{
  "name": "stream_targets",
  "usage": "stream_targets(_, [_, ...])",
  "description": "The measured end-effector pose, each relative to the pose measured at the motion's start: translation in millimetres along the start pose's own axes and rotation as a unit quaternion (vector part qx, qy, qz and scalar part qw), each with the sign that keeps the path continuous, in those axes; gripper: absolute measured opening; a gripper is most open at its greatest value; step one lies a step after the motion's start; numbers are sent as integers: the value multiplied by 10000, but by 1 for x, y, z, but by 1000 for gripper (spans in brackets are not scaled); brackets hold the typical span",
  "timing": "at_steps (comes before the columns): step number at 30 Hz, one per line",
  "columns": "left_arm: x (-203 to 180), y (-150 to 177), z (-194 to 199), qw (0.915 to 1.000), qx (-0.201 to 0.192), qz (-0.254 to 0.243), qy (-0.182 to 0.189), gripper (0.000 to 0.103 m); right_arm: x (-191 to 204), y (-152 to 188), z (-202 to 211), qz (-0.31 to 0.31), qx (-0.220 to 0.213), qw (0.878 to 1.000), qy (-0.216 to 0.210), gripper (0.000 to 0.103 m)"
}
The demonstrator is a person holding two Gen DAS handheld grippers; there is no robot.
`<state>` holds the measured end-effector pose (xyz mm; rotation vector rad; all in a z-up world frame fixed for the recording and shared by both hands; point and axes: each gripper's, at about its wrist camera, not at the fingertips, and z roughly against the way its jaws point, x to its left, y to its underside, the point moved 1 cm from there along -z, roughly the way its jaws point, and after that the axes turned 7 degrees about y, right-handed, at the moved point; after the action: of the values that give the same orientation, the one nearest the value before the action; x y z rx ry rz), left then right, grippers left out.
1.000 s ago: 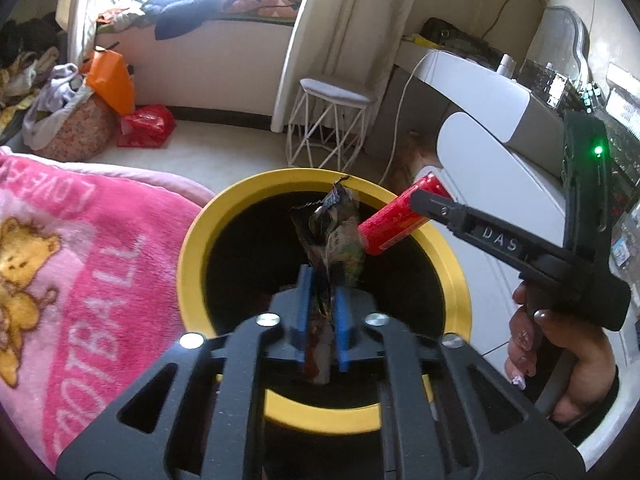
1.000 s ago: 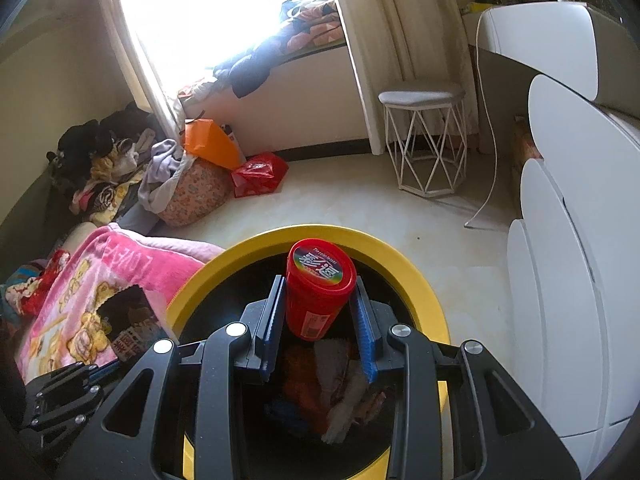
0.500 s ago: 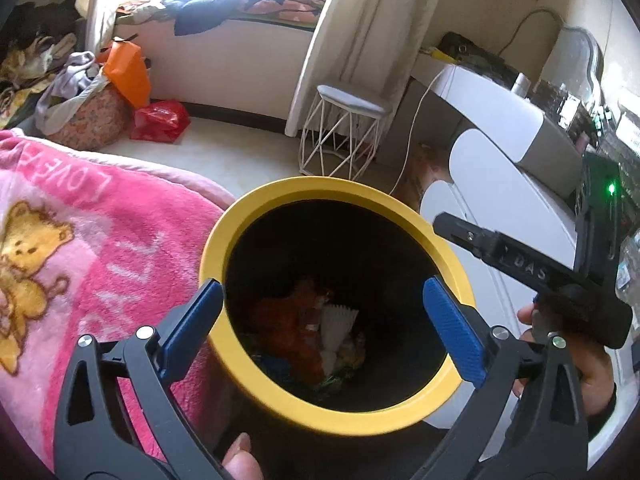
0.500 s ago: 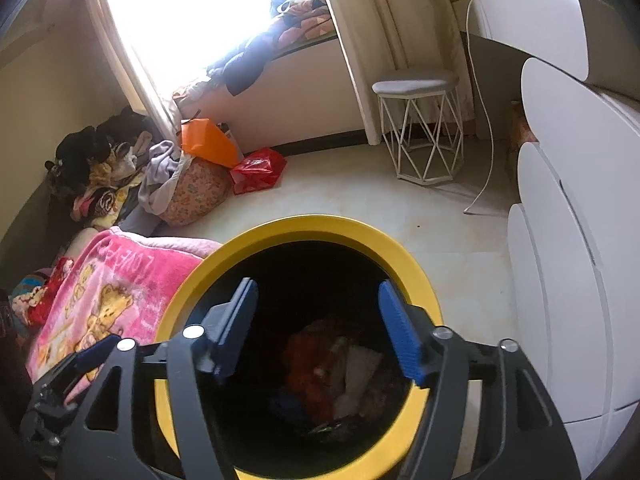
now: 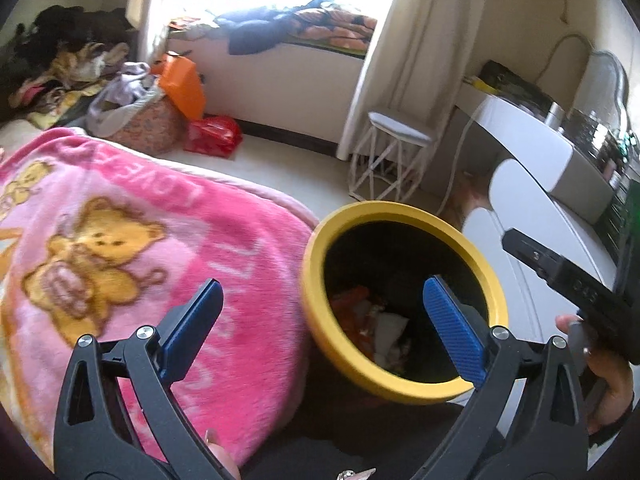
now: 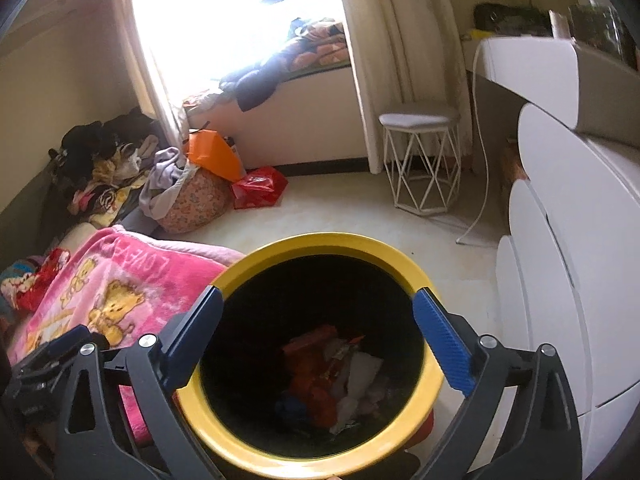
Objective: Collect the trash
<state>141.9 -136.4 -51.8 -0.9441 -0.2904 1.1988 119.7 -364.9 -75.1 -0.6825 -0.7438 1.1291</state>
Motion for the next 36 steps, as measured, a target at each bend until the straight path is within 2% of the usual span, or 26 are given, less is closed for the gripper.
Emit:
stream_targets(12, [36,13,49,9970,-315,171,-692,92,61,16,33,487,-402,9971,-414,96])
stream_targets(18, [49,25,72,9940,-513,154,-952,92,82,35,52,665,-862,9929,-484,97])
stream_targets(22, [47,32,92,9882,-874,-69,-1252,92,90,52,71,754,-1324,9871,-499,97])
stream_targets(24, [46,35,100,9869,-1001,-103,-1260,92,93,61,82,823,-1619,9822,-485,97])
stream_targets(30, [43,48,122,9812,-1422,-157,-1297,92,98,78,103,827,-2133,9725,-432,97])
stream_targets(36, [44,54,128,9799,-1546,-87,-1255,92,91,81,104,684,-2307,9704,-216,97])
